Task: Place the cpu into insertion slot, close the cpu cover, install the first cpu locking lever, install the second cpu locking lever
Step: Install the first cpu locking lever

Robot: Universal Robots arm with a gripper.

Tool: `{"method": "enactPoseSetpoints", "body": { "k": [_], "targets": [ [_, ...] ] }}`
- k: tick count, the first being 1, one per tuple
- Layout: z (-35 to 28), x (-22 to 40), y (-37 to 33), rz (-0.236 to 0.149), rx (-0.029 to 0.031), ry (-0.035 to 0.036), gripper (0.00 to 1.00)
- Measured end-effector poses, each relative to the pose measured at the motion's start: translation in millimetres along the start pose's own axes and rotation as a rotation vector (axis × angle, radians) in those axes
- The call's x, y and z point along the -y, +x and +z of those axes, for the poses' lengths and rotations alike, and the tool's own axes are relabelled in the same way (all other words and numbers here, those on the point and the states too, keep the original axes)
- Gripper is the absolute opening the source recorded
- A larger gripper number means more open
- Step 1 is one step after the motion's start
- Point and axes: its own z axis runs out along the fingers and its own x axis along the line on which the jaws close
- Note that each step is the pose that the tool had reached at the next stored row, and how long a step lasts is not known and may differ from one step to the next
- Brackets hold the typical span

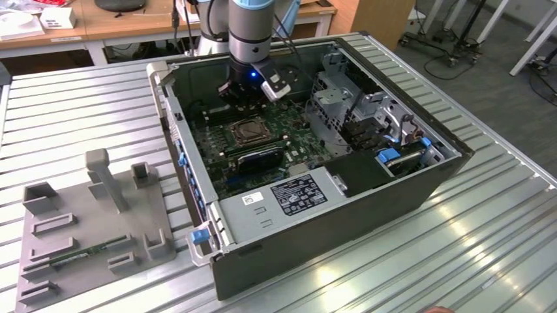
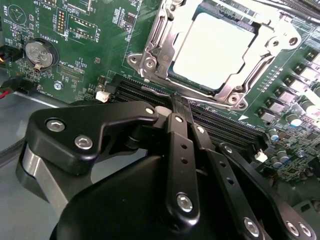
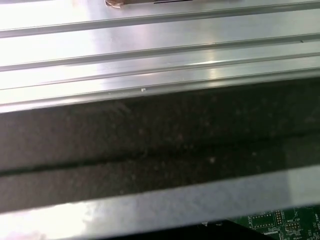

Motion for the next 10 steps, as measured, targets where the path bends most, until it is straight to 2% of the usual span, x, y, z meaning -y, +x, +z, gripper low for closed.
{"method": "enactPoseSetpoints", "body": {
  "k": [10],
  "targets": [
    [0.3,-1.0,0.1,0.005,0.0007,0.0002,0.11]
  ]
}}
